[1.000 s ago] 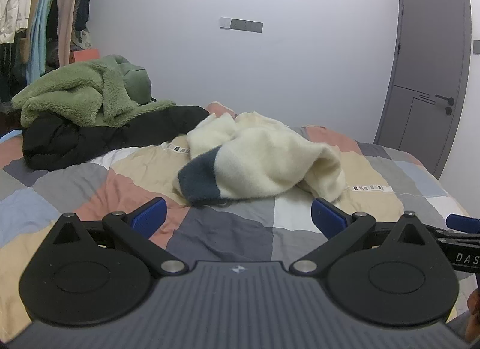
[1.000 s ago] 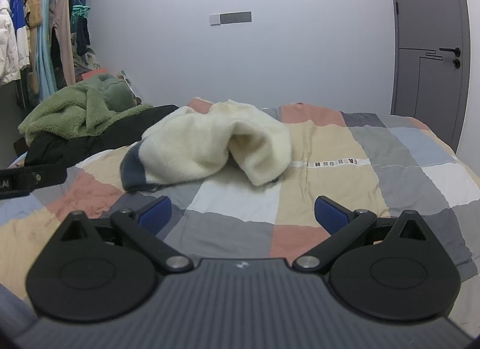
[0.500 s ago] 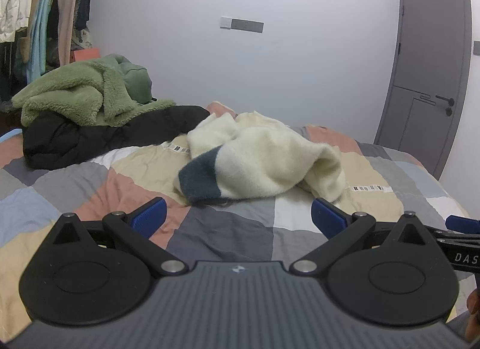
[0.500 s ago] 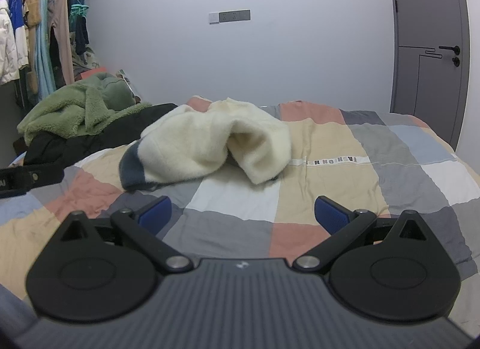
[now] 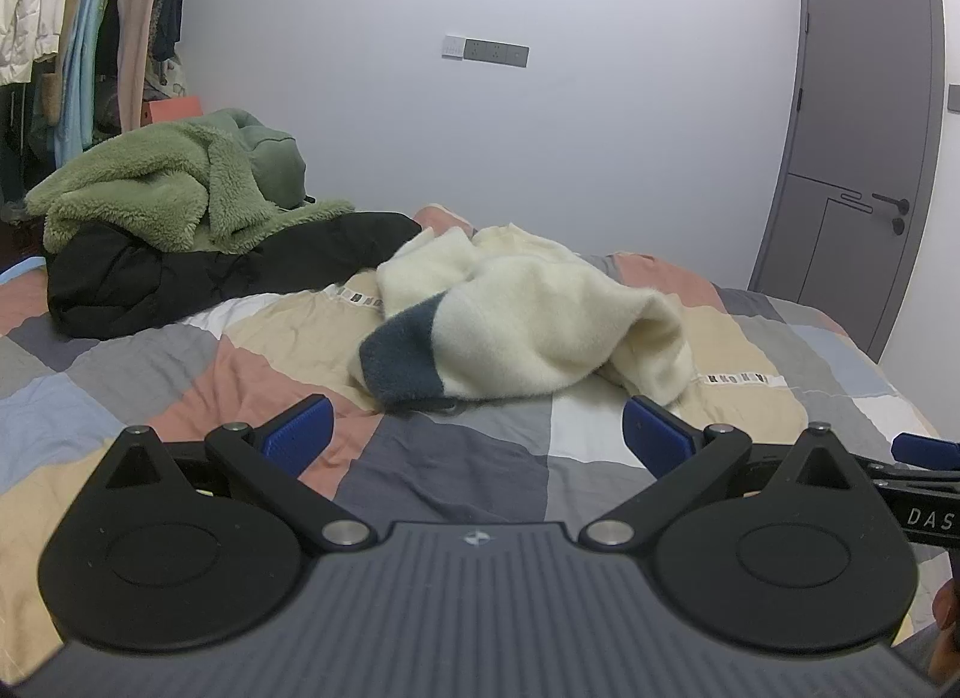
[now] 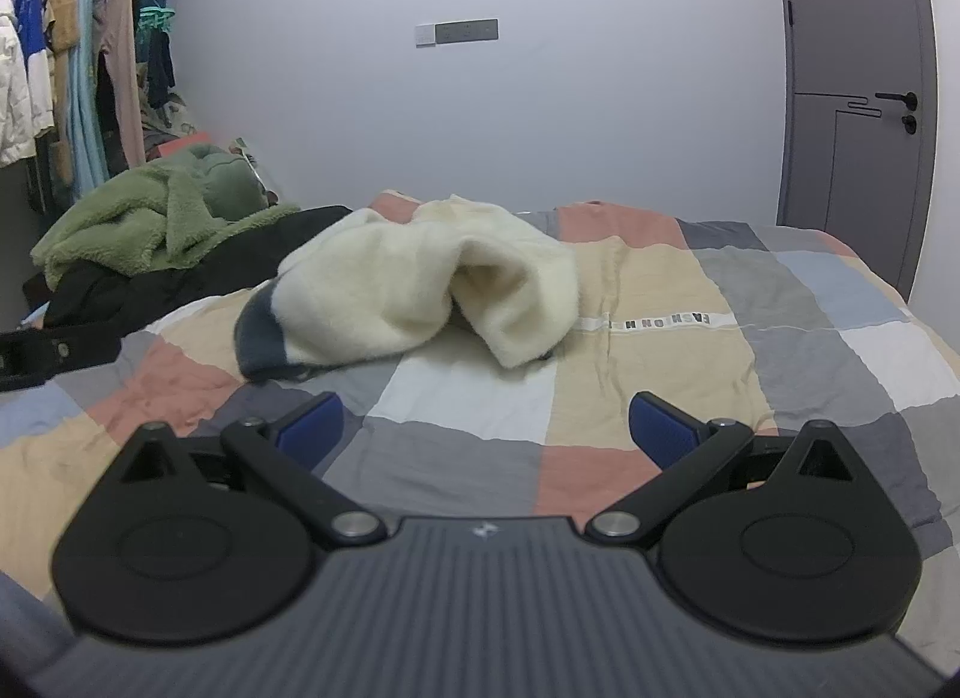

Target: Fold large clothes

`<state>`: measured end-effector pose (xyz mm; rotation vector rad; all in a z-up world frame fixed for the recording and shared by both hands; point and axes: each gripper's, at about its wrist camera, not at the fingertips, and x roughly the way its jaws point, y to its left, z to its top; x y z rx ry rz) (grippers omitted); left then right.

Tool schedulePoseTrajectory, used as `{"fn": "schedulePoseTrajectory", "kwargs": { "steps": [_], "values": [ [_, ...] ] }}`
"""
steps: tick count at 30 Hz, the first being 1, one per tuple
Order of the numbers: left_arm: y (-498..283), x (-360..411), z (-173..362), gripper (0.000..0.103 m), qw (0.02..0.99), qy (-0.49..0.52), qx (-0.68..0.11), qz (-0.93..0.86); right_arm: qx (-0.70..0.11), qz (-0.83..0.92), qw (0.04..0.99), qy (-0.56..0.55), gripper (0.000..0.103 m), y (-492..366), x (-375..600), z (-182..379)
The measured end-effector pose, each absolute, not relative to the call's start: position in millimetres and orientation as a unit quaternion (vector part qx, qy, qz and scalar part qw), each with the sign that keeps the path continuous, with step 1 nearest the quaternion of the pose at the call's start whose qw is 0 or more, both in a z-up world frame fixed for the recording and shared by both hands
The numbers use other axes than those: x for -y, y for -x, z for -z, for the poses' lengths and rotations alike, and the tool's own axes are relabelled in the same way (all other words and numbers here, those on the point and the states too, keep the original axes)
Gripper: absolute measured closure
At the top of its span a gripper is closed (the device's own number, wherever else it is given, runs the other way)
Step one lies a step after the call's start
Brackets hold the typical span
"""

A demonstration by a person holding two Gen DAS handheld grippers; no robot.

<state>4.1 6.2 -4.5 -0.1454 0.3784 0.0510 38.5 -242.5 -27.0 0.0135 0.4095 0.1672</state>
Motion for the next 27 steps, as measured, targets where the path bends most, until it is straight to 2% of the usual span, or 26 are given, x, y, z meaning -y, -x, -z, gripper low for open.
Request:
{"fn": "schedulePoseTrajectory", "kwargs": {
  "steps": [27],
  "values": [
    [-7.5, -8.5, 6.7, 0.0, 0.978, 0.069, -0.194, -0.025, -0.203, -0.082, 0.976, -0.006, 0.0, -39.3, 241.5, 27.9]
  ]
}}
